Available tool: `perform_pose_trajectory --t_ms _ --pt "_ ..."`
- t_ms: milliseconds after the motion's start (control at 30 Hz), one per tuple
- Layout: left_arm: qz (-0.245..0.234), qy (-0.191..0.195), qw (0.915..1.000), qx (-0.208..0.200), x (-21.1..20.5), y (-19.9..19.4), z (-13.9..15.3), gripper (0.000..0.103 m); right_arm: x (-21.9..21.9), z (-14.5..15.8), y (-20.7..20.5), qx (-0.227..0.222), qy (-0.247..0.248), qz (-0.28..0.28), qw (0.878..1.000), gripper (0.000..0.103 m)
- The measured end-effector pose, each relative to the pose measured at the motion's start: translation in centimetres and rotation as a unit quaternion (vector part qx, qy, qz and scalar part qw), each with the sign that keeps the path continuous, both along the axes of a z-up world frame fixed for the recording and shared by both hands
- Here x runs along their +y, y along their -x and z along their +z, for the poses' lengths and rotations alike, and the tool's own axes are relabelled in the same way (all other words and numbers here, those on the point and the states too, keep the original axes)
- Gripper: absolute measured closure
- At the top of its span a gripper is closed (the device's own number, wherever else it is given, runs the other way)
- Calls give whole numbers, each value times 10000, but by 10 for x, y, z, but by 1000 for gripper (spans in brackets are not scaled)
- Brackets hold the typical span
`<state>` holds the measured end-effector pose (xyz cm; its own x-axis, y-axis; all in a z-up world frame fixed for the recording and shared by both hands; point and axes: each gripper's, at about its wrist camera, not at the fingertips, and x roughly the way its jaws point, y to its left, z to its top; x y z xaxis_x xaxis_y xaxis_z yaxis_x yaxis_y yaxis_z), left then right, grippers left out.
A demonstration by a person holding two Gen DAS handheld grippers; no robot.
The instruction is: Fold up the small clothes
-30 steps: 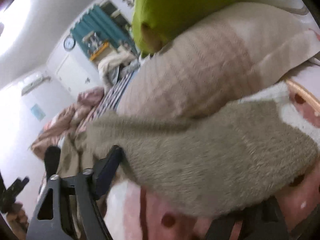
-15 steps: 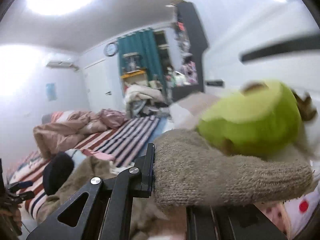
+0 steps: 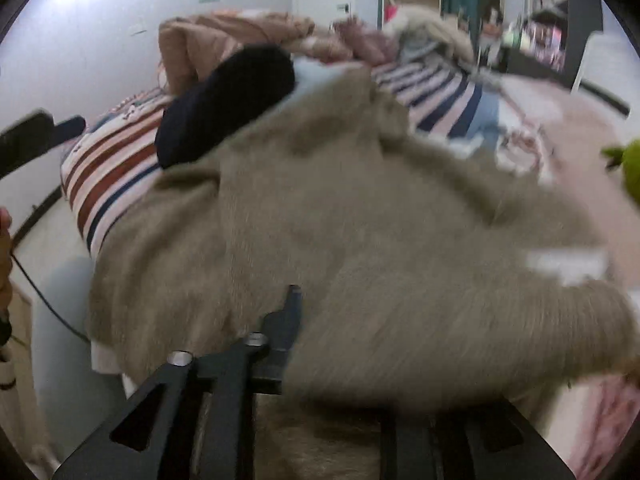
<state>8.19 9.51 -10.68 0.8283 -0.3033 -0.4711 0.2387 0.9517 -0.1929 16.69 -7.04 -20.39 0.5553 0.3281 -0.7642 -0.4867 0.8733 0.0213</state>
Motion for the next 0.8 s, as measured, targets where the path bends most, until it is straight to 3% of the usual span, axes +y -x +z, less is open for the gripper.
perform_pose_trajectory --t_ms 33,167,333,433,500,567,600,667,800 --pt "30 14 10000 36 3 -2 -2 2 -3 -1 1 92 -87 19 9999 67" --pt "0 116 9999 53 2 -7 -4 1 -43 27 35 -15 -650 -73 9979 46" --pt "-64 114 9999 53 -8 -13 -5 1 -96 56 60 -166 -1124 -669 9913 31" --pt "-56 173 9998 68 -12 -16 -4 1 -119 49 47 40 -1513 -1064 9827 28" --pt "-80 207 9997 86 -16 -17 -2 1 -125 45 41 277 -2129 -949 9721 27" --pt "-93 172 9998 38 -18 -15 1 1 -125 41 31 356 -2386 -959 9657 27" --pt "-76 164 9998 19 -18 -15 2 1 -122 39 25 309 -2195 -1196 9678 31" --pt "-52 206 9998 -10 -16 -15 4 1 -113 43 18 12 -1761 -1467 9734 80" --pt "32 254 9996 -81 -4 -11 5 1 -74 75 29 -834 -1493 -814 9819 91"
